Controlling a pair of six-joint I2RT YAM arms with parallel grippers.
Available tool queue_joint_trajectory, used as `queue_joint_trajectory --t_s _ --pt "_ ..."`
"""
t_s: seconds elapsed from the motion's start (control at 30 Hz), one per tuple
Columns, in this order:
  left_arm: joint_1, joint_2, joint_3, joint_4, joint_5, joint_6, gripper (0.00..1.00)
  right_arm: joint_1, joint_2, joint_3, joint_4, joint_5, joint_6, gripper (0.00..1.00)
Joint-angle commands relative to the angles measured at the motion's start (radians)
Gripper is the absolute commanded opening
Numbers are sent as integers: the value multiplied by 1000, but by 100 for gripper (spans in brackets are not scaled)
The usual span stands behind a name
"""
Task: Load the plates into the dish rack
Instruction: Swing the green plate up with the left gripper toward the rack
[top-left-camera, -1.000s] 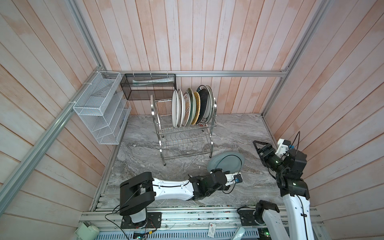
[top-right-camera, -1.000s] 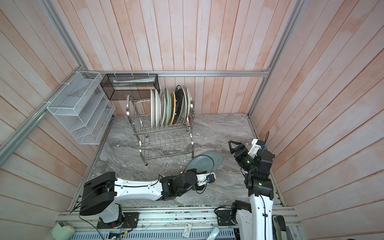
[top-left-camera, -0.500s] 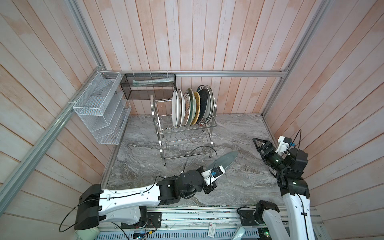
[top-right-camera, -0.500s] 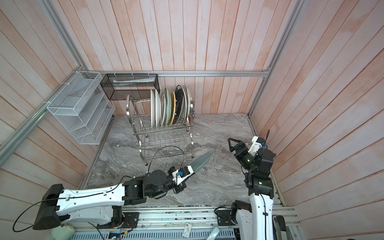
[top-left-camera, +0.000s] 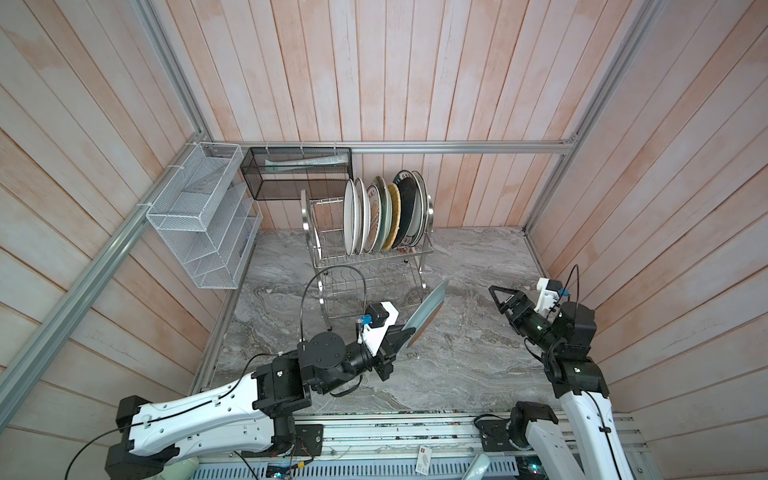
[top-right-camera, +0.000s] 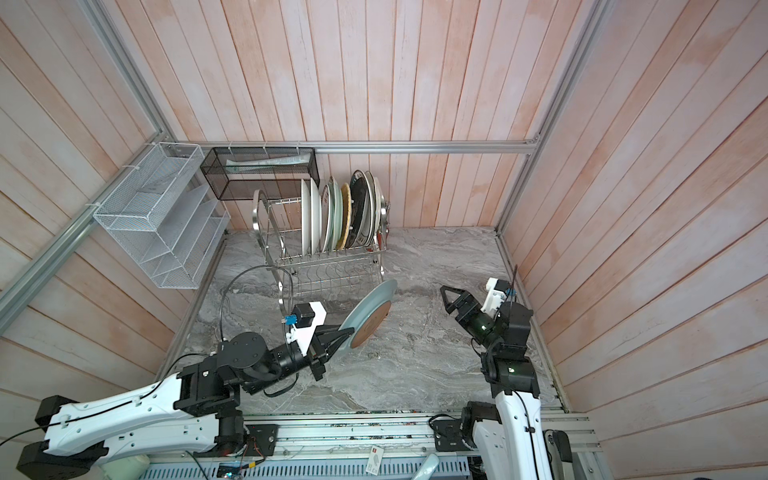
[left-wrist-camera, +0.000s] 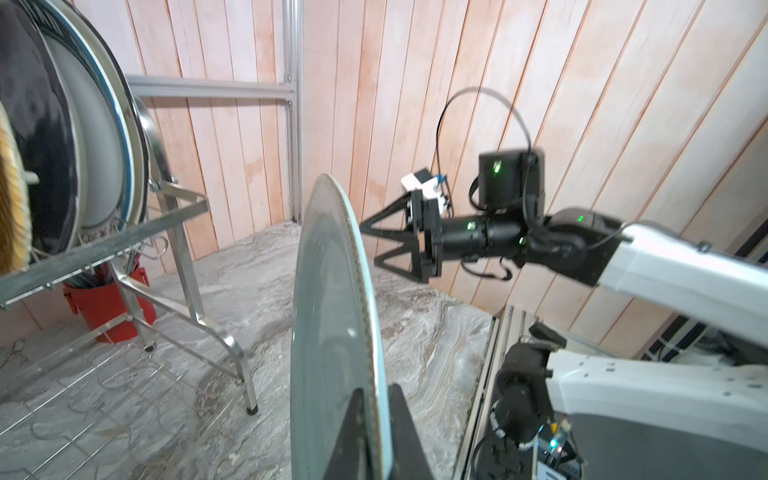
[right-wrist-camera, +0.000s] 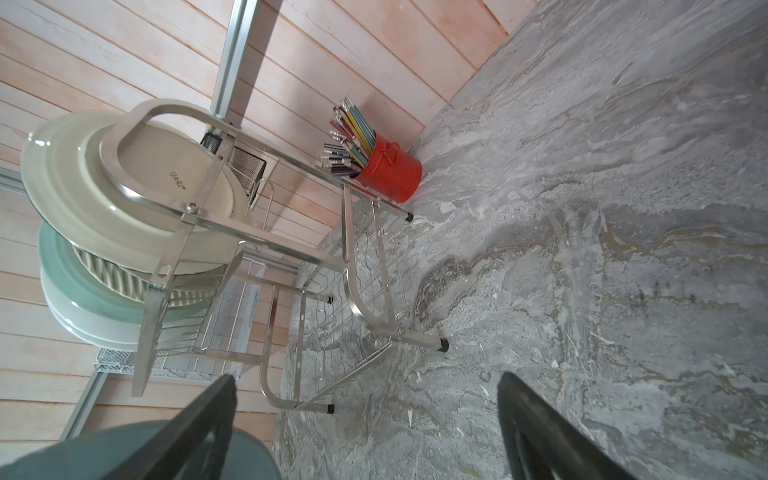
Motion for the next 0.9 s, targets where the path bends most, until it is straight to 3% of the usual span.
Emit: queue_joint_trajectory --t_s 0.0,0.47,0.87 --pt "3 -45 131 127 14 -52 0 54 -18 -38 42 54 -3 98" --pt "3 86 441 286 32 75 0 364 -22 -113 88 243 -3 98" --pt "35 284 726 357 -295 497 0 533 15 -107 118 341 -30 98"
